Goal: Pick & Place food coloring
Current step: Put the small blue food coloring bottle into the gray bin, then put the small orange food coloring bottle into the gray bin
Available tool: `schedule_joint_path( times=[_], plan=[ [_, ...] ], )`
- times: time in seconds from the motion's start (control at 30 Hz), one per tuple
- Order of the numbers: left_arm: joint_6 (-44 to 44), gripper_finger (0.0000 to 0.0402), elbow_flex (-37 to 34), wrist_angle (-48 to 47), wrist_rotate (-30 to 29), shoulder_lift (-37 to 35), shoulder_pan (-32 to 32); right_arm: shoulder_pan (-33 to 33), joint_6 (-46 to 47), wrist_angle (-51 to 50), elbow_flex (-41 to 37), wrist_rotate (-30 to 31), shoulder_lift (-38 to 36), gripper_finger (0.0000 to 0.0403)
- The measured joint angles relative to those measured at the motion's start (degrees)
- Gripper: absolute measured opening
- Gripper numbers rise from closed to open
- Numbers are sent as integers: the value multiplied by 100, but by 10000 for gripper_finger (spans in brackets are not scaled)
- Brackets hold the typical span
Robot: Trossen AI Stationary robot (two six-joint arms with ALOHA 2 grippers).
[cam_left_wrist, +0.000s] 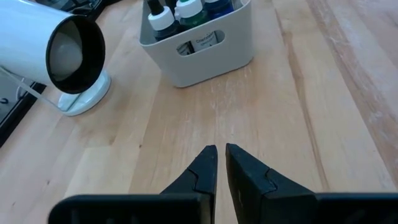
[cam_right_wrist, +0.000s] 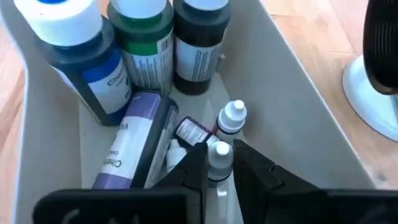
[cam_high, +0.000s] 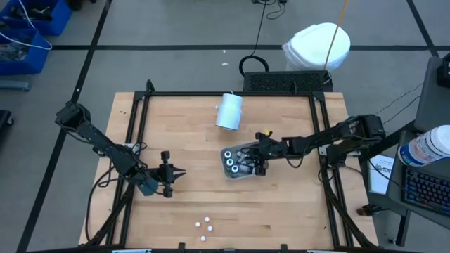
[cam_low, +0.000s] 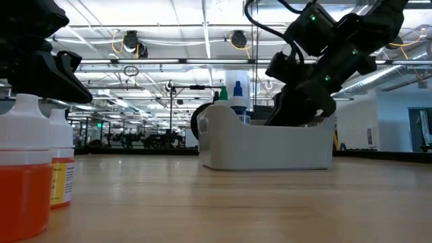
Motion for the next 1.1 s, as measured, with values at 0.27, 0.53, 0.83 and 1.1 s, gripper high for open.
schedule_joint_path(
  times=[0.27,0.53,0.83,1.1],
  plan=[
    [-19,42,0,0,3,0,0,-2,21,59,0,64,2,84],
    [-26,42,0,54,-1,0,0,4,96,-86,-6,286,-334,134],
    [7,42,4,361,-68,0,41,410,4,-1205,-49,283,-2517,90],
    [-86,42,4,1490,744,13,281,1289,-34,397,-1751,304,-4156,9]
  ],
)
